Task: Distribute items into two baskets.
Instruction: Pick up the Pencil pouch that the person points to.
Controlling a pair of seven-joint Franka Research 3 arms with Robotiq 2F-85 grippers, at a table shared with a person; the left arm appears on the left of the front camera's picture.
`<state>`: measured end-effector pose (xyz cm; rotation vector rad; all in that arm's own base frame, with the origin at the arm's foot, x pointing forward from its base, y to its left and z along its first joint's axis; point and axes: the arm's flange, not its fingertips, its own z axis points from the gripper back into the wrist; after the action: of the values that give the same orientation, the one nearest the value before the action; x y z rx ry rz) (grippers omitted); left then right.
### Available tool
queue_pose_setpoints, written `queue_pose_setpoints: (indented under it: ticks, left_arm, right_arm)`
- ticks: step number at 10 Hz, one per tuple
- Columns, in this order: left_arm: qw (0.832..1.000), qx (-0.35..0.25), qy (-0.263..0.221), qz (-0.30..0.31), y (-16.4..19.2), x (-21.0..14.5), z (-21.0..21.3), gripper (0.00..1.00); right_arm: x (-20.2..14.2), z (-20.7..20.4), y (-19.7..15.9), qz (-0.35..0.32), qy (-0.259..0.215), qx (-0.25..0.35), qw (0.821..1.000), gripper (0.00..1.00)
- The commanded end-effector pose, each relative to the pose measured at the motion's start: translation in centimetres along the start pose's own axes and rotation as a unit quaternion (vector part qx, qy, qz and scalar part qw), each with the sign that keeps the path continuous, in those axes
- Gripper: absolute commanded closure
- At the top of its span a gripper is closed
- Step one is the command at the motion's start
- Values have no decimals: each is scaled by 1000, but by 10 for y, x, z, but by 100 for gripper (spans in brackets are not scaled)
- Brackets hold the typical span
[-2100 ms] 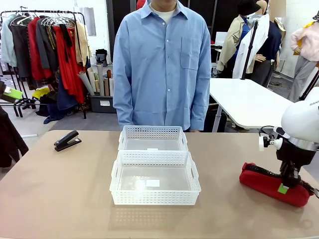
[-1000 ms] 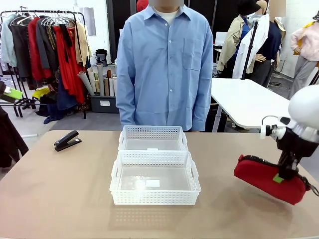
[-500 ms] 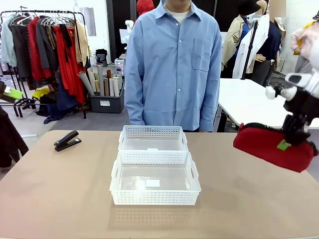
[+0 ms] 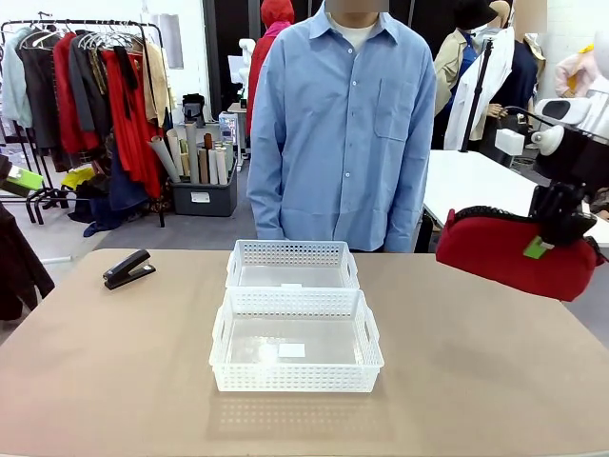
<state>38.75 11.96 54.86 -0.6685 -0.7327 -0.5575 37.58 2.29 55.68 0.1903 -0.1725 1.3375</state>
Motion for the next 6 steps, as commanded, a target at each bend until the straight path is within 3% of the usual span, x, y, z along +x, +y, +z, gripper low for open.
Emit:
queue_pose_setpoints:
  ticks: [1,2,6]
  left_arm:
    - [1000,-6,-10,2,-1,1,0,0]
    - [1000,-6,-10,2,-1,1,0,0]
    - [1000,-6,-10,2,-1,1,0,0]
  right_arm:
    - [5,7,9,40,4,8,999,100]
    - [0,0,0,0,0,0,1000,100]
    - [0,0,0,0,0,0,1000,100]
